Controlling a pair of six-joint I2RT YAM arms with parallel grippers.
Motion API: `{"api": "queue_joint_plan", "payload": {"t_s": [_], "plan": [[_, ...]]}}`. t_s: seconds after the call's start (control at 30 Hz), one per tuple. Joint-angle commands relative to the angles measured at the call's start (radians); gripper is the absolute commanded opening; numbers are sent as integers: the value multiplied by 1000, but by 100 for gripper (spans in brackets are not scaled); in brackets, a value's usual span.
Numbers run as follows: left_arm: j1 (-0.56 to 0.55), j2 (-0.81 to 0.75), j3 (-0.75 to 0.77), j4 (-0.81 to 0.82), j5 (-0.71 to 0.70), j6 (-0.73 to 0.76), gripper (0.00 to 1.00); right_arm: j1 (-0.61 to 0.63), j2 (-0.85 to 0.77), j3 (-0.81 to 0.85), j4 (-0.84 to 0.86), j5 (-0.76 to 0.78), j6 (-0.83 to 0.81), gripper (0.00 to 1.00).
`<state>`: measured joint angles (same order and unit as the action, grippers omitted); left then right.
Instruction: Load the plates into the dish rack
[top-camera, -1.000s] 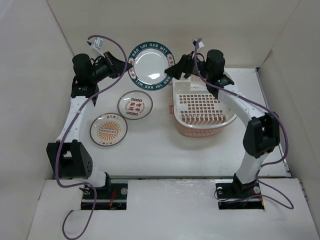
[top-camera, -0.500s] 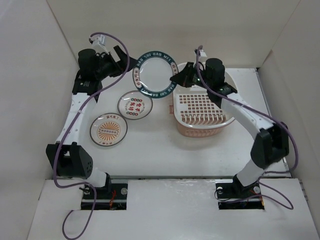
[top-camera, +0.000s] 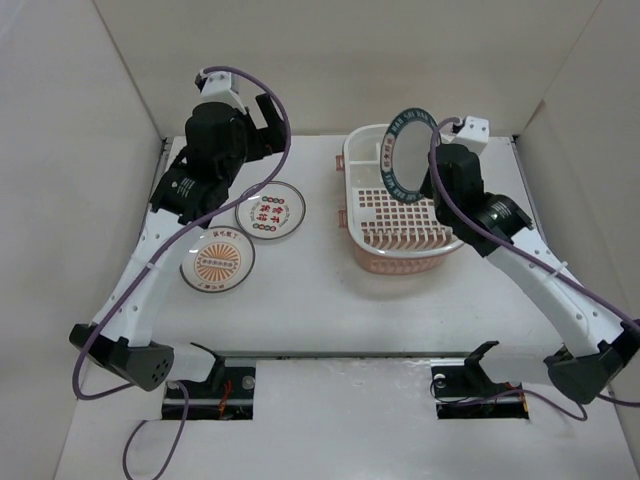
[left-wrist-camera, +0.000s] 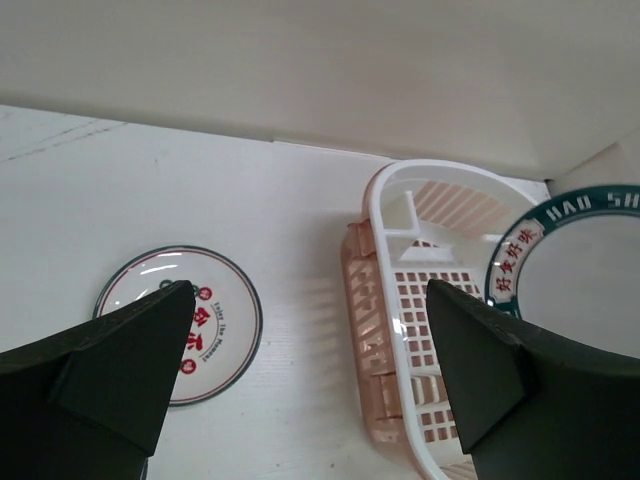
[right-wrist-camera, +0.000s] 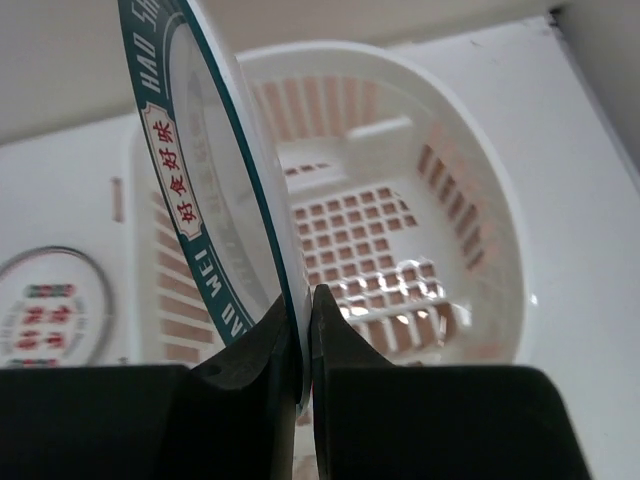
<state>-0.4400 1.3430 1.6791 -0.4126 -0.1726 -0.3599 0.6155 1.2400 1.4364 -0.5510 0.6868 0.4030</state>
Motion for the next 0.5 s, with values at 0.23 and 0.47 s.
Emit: {"api": "queue_joint_plan", "payload": {"t_s": [0.23, 0.47], "plan": [[-8, -56, -48, -28, -134, 22, 100, -22, 98, -28, -116, 169, 20, 0], [-8, -56, -48, -28, -154, 22, 100, 53, 151, -39, -179, 184, 86, 0]]}}
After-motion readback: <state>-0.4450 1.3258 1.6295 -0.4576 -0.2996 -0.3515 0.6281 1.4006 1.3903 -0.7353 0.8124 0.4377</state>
